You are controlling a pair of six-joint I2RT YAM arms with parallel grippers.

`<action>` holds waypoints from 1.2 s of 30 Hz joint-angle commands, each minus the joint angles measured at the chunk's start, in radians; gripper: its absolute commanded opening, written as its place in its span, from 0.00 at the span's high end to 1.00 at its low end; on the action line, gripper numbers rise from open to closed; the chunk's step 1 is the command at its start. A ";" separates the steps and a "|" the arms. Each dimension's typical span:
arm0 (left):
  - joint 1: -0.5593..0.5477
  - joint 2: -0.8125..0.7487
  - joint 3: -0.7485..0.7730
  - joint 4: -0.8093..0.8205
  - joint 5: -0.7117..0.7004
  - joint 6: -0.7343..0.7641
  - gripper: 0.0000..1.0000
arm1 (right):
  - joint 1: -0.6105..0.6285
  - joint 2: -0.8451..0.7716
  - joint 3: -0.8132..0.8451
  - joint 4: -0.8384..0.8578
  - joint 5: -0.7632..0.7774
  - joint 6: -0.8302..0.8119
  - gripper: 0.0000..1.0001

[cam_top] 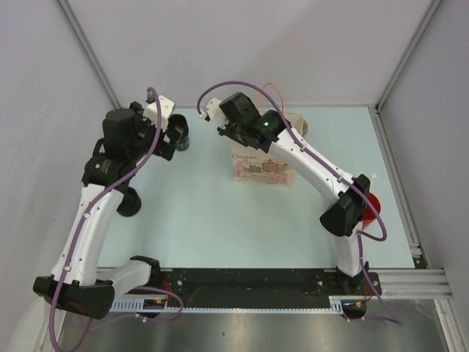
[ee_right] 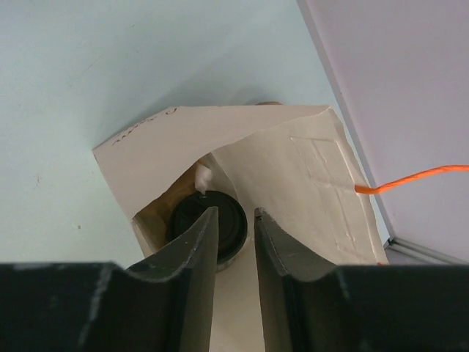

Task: Pack the takeout coffee

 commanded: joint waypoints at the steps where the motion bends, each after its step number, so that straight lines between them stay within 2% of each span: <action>1: 0.007 -0.029 -0.003 0.024 0.032 -0.007 0.01 | 0.008 -0.018 0.040 -0.009 0.011 0.002 0.67; 7: 0.007 -0.021 -0.007 0.024 0.041 -0.015 0.01 | 0.008 -0.047 0.034 -0.006 0.020 0.001 0.59; 8: 0.007 -0.020 -0.006 0.025 0.042 -0.017 0.01 | 0.010 -0.053 0.034 -0.006 0.020 -0.001 0.55; 13: 0.007 -0.015 -0.004 0.025 0.047 -0.021 0.01 | 0.008 -0.092 0.036 -0.006 0.020 -0.002 0.44; 17: 0.007 -0.012 -0.003 0.024 0.050 -0.024 0.01 | 0.003 -0.119 0.037 -0.002 0.019 -0.004 0.18; 18: 0.007 -0.010 -0.001 0.024 0.052 -0.026 0.01 | 0.005 -0.133 0.039 -0.004 0.017 -0.004 0.15; 22: 0.007 -0.006 0.005 0.024 0.056 -0.032 0.00 | -0.004 -0.168 0.043 0.001 0.016 0.001 0.10; 26: 0.006 0.000 0.008 0.021 0.058 -0.033 0.00 | -0.026 -0.217 0.071 0.005 -0.013 0.016 0.00; 36: 0.006 0.008 0.019 0.011 0.075 -0.033 0.01 | -0.089 -0.355 0.077 -0.004 -0.141 0.056 0.00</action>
